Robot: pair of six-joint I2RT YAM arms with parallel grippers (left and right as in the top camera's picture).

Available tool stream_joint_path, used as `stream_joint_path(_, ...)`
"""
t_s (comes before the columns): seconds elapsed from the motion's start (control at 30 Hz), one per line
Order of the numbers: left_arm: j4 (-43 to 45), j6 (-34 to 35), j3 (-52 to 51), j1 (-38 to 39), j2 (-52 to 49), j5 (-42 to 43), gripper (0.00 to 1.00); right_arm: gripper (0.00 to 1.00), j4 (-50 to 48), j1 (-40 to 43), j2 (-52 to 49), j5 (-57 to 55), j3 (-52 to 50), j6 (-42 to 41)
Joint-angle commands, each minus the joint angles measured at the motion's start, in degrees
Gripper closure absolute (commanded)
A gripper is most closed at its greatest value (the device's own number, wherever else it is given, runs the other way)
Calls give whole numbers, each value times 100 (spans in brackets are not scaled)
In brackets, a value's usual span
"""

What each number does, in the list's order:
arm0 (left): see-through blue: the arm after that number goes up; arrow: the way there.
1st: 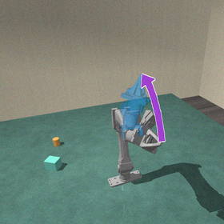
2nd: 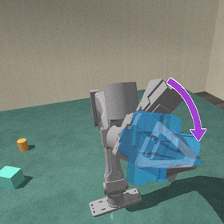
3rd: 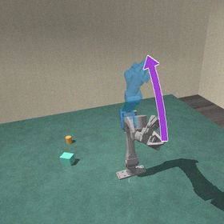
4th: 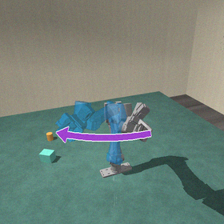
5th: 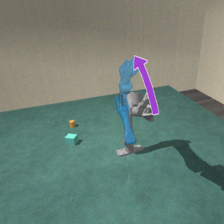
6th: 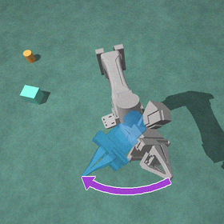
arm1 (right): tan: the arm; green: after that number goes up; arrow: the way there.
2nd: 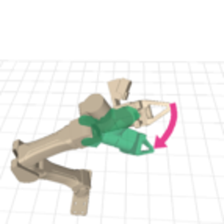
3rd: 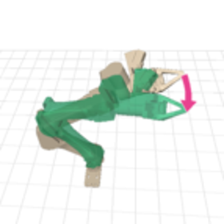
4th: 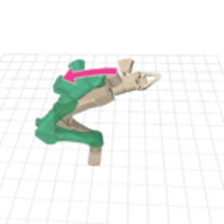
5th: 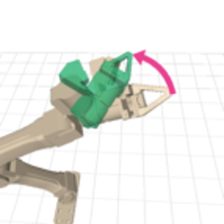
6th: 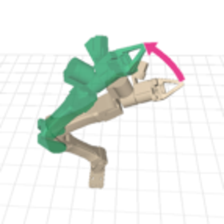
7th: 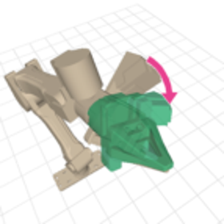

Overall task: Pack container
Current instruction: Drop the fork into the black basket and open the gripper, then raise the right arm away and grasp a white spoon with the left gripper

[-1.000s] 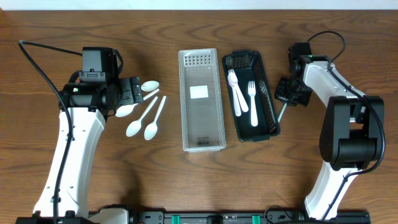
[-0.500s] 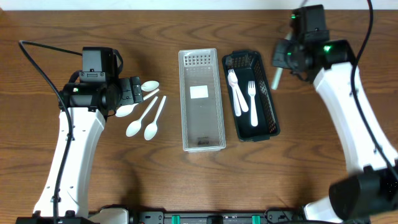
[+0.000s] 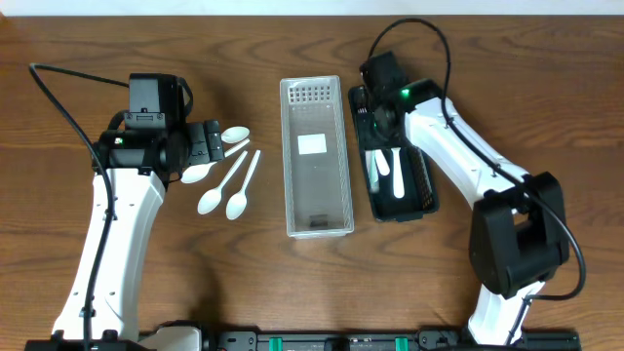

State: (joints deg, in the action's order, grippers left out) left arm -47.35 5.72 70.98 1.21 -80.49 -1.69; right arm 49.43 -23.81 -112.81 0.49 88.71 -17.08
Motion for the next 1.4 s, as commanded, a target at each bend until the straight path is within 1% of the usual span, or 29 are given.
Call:
stream_joint_path(0.0,2,-74,114,-28,-35,-39,2,38,-4,66,494,98,398,367)
stream_joint_path(0.1,4,-74,114,-28,-35,-39,2,26,37,350,881,-98,579,369)
stream_joint_path(0.2,0,-68,114,-28,-35,22,2,15,55,874,1314,-286,612,363)
stream_joint_path(0.27,-70,-52,114,-28,-35,326,2,8,120,1305,1519,-306,612,361)
stream_joint_path(0.37,-138,-55,114,-28,-35,748,2,1,380,2065,1674,-304,612,330)
stream_joint_path(0.4,-142,-55,114,-28,-35,872,2,1,516,2328,1679,-304,612,284)
stream_joint_path(0.5,-142,-52,114,-28,-87,787,2,1,850,2975,1631,-297,586,249)
stream_joint_path(0.53,-144,76,114,-28,-138,651,2,1,931,3178,1606,-273,557,229)
stream_joint_path(0.63,-229,868,114,-55,-382,44,2,1,1034,3637,1558,-192,444,105)
stream_joint_path(0.73,-302,922,114,-109,-826,251,2,1,1082,3919,1541,-192,350,-136)
stream_joint_path(0.77,-315,680,114,-107,-984,481,2,1,1082,3982,1541,-175,321,-133)
stream_joint_path(0.8,-317,245,114,-87,-1143,835,1,1,1080,4022,1539,-175,310,-133)
stream_joint_path(0.83,-323,-208,114,-44,-1300,1152,2,1,1080,4039,1539,-175,304,-133)
stream_joint_path(0.87,-350,-525,114,15,-1434,1283,5,1,1078,4041,1539,-175,304,-133)
stream_joint_path(1.0,-501,-1508,114,291,-1937,1252,16,1,1060,4035,1539,-175,304,-131)
stream_joint_path(1.03,-531,-1641,114,352,-2041,1233,20,1,1064,4035,1539,-175,304,-133)
stream_joint_path(1.17,-481,-1687,109,627,-2470,953,21,1,1064,4035,1539,-175,304,-133)
stream_joint_path(1.27,-334,-1683,109,826,-2710,745,25,1,1064,4035,1541,-173,304,-133)
stream_joint_path(1.37,-197,-1650,90,940,-2900,717,28,1,1086,4035,1541,-173,304,-133)
